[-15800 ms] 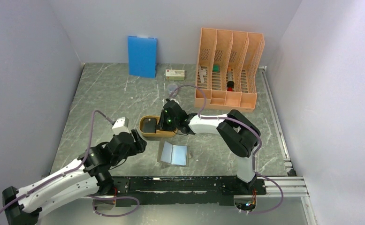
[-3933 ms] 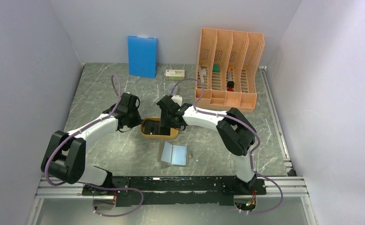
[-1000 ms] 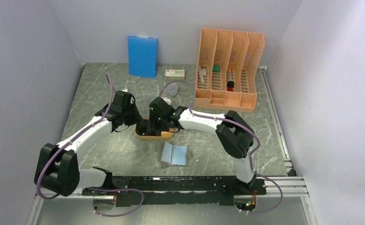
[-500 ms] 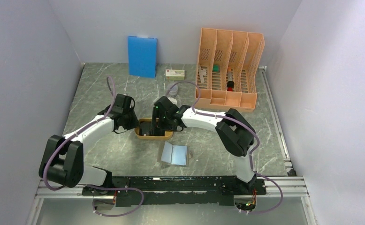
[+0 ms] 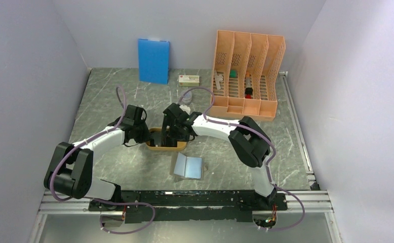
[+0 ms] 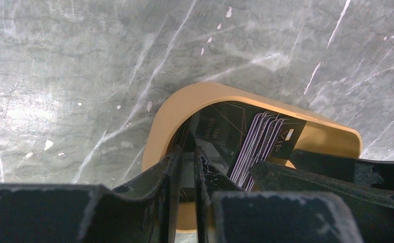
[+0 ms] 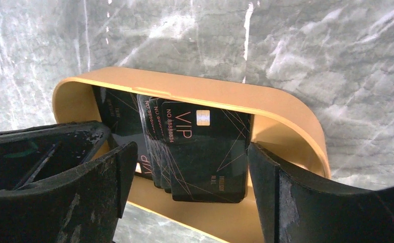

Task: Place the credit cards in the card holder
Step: Adjust the credit card in the storage box.

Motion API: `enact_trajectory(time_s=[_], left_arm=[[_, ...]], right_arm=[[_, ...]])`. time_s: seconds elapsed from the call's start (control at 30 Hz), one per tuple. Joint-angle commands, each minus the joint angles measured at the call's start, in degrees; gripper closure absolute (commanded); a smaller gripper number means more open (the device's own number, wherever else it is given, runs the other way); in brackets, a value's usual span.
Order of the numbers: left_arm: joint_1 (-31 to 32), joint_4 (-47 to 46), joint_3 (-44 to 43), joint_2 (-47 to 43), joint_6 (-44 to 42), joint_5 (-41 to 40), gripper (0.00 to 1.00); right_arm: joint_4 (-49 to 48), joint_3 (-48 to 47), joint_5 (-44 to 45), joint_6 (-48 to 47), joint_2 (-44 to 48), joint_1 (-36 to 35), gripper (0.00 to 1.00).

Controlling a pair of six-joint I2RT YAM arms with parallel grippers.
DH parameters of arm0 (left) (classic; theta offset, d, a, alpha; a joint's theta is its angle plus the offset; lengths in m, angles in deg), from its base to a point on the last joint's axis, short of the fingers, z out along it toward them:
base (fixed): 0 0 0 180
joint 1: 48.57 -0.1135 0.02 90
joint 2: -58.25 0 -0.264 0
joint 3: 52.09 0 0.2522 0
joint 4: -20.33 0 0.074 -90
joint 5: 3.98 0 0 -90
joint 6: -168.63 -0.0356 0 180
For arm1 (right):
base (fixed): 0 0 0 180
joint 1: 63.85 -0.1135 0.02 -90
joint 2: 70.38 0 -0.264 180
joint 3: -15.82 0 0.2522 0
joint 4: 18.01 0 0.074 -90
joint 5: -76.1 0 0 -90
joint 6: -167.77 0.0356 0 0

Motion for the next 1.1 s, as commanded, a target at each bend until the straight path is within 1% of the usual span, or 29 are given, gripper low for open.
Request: enact_trajectory(time_s=[0.0,0.13,0.4,0.6,0.67,0.87,1.07], left_arm=[[-0.3,-0.4,1.2,0.2,0.7,0.1,0.80],[-0.3,-0.7,1.2,0.1,0.8,0.6,0.81],[-0.3,-0.7,1.6,-0.3,0.9,1.0,0.82],[-0.3,-0.3,0.9,-0.3,0.8,1.1,0.83],[-0.3,-0.3,0.7,-0.4,0.8,1.2,0.83],[-0.3,0.4,0.1,-0.7,0.6,1.1,0.83],[-0.3,1.5,-1.1,-1.1,0.4,1.0,0.83]], right_arm=[[-0.8,1.9,-3.5,1.6,-2.5,-0.4,0.17],[-4.9,3.2,-6.3,2.1,-1.5,-0.4,0.21],[-5.1,0.1,-7.2,1.7,-2.7,-1.5,0.29],[-5.1,-0.8,-6.9,1.5,-2.6,-2.5,0.41],[-4.6,-2.0,-6.8,1.1,-3.0,-2.7,0.45],[-2.7,-5.0,-5.9,0.1,-4.4,-3.8,0.50],[3.5,-10.7,-2.4,-2.4,-7.4,-4.8,0.54]])
